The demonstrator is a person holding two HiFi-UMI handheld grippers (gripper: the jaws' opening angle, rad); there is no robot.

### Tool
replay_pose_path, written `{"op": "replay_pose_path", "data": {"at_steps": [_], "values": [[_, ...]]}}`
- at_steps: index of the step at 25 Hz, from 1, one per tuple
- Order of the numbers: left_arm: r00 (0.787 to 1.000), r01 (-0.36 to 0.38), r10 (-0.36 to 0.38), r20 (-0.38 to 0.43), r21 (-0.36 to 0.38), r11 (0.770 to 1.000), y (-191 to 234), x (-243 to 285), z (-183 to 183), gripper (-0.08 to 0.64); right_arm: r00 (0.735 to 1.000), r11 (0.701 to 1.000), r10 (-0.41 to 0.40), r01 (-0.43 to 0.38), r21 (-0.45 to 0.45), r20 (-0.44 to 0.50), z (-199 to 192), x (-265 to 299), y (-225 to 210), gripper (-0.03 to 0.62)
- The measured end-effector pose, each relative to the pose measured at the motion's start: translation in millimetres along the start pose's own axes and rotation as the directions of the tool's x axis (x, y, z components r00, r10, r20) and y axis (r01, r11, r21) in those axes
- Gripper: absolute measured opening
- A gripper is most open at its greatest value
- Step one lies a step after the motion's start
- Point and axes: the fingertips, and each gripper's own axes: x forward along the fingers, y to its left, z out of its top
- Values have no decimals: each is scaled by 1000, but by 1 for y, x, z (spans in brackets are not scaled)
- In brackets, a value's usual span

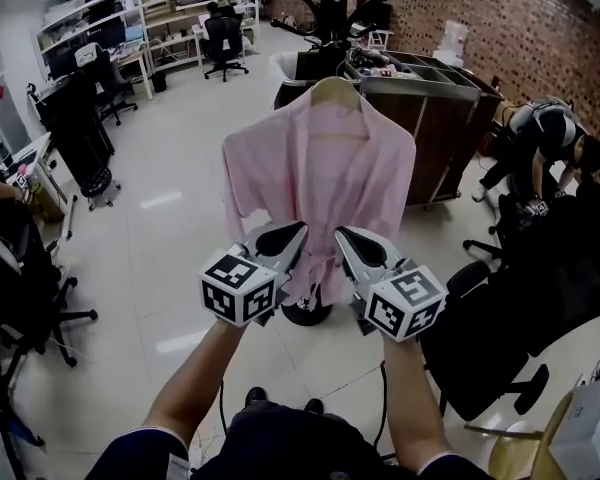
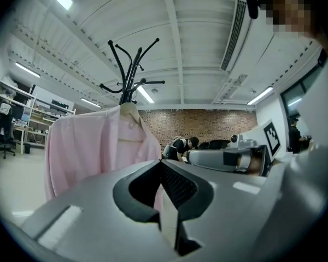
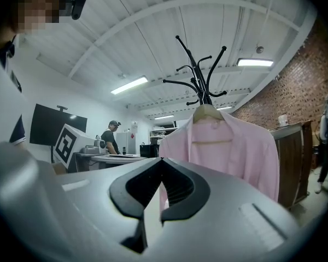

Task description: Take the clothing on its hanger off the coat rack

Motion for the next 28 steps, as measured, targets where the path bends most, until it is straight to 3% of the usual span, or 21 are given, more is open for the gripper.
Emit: {"op": "replay_pose_path", "data": {"at_steps": [14,19,23,28], "values": [[999,40,-40,-13,56,998,52,4,17,12,998,998,-61,61,2,22,8,35,6,2],[999,45,-41,-34,143,989,80,9,40,30,998,998,-59,59,-1,31,13,49,10,2],[999,24,-12,-48,267,963,107,25,69,94,997,998,-66,67,-15,38,20,56,8,2],[997,-1,36,-73,430,903,138,48,101,167,995,996,-85,87,-27,52,26,61,6,2]]}}
